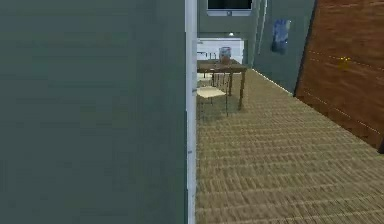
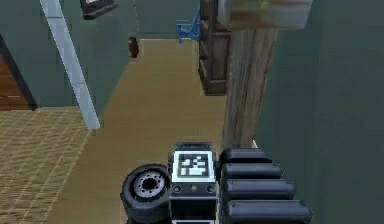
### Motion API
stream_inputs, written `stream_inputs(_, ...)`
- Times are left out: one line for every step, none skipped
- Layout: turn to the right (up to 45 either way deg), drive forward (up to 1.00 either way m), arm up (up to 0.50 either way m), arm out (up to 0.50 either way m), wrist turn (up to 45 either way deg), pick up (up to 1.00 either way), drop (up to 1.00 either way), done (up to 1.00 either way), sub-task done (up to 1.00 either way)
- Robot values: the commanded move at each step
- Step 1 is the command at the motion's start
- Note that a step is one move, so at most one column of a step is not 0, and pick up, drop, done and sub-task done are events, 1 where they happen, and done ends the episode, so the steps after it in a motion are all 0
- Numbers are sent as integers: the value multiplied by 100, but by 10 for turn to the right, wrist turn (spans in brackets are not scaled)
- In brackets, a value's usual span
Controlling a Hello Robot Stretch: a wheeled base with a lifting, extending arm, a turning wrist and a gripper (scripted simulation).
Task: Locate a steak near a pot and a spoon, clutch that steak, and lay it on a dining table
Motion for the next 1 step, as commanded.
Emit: stream_inputs(450, 0, 0, 0, 0, 0, 0, 0, 0)
